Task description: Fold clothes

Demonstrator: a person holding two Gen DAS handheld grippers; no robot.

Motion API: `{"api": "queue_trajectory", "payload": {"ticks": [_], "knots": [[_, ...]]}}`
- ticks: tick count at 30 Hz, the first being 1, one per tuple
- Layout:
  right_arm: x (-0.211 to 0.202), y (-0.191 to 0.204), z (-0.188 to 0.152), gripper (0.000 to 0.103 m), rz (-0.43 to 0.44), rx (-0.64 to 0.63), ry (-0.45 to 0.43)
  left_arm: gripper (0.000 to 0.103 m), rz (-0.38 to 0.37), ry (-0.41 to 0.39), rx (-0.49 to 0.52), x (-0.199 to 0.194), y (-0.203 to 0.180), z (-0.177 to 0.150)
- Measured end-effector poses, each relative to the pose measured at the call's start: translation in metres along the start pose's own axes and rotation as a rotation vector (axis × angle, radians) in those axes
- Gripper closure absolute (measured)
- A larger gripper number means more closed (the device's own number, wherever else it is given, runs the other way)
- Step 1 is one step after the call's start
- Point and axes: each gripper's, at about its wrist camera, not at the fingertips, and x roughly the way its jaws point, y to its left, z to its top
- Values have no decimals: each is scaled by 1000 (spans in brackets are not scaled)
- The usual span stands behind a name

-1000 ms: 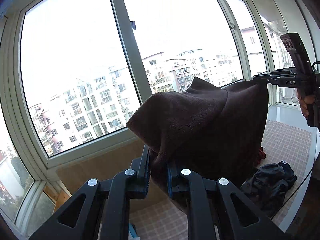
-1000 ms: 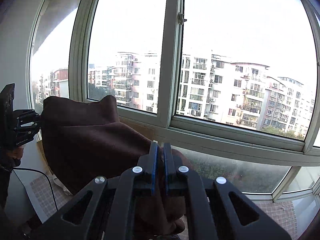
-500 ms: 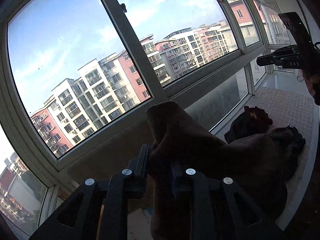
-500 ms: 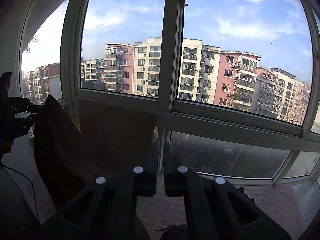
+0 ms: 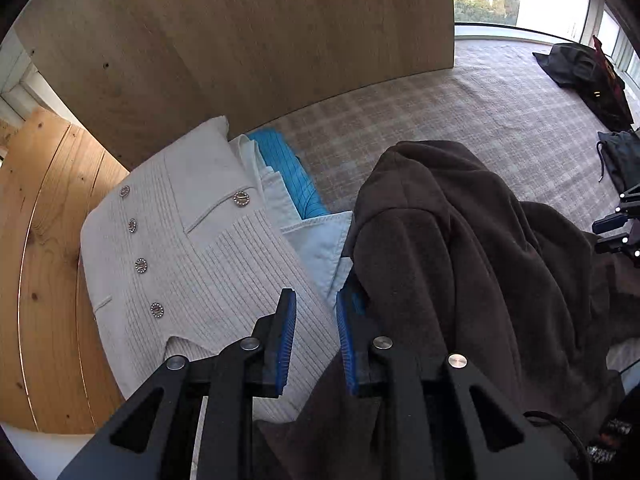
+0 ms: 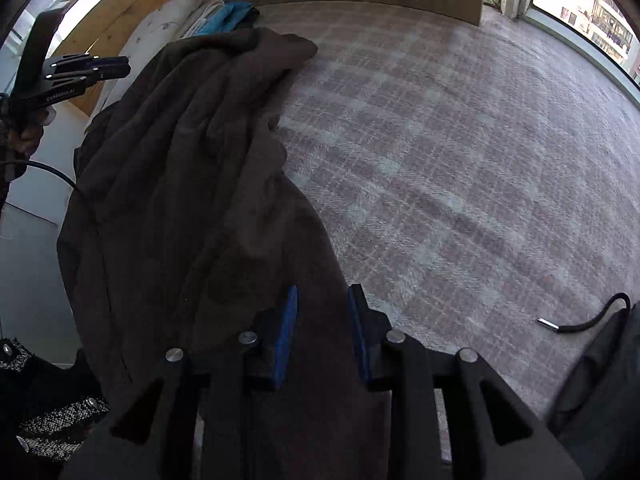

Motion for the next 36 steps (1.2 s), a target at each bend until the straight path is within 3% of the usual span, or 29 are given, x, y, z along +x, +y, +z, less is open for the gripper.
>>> {"api": "queue_trajectory", "payload": {"ticks": [5,10,13,15,17,18,20,24,27,30,33,36], "knots": [[10,7,2,66,-36,-48,23,44,-25,26,103,14,-12,25],[9,13,-9,57,-32,-50,33,41,-46,59,213,32,-25,52],[9,19,-15,52,-49,-71,26,41,-97,94,251,46,-39,55],[10,23,-20,51,-66,-79,9,54,-131,119,275,53,-47,54],[9,23,-25,52,-63,-67,-2,94,-186,145,272,58,-50,53],[8,22,-28,55,-61,-60,-5,97,-219,153,252,59,-48,53],[7,17,-33,98,-33,-18,9,97,-245,144,221,56,-43,52],[-3,14,-47,99,9,35,-5,98,-250,63,186,30,-30,46],[-32,18,-59,99,-4,55,-83,98,-255,-10,142,-1,-16,39],[-90,18,-77,99,-33,98,-222,98,-247,-102,100,-45,-2,30],[-160,13,-95,100,-115,121,-339,98,-235,-208,87,-98,8,25],[-232,-4,-103,100,-265,119,-454,98,-233,-309,88,-146,16,33]]}}
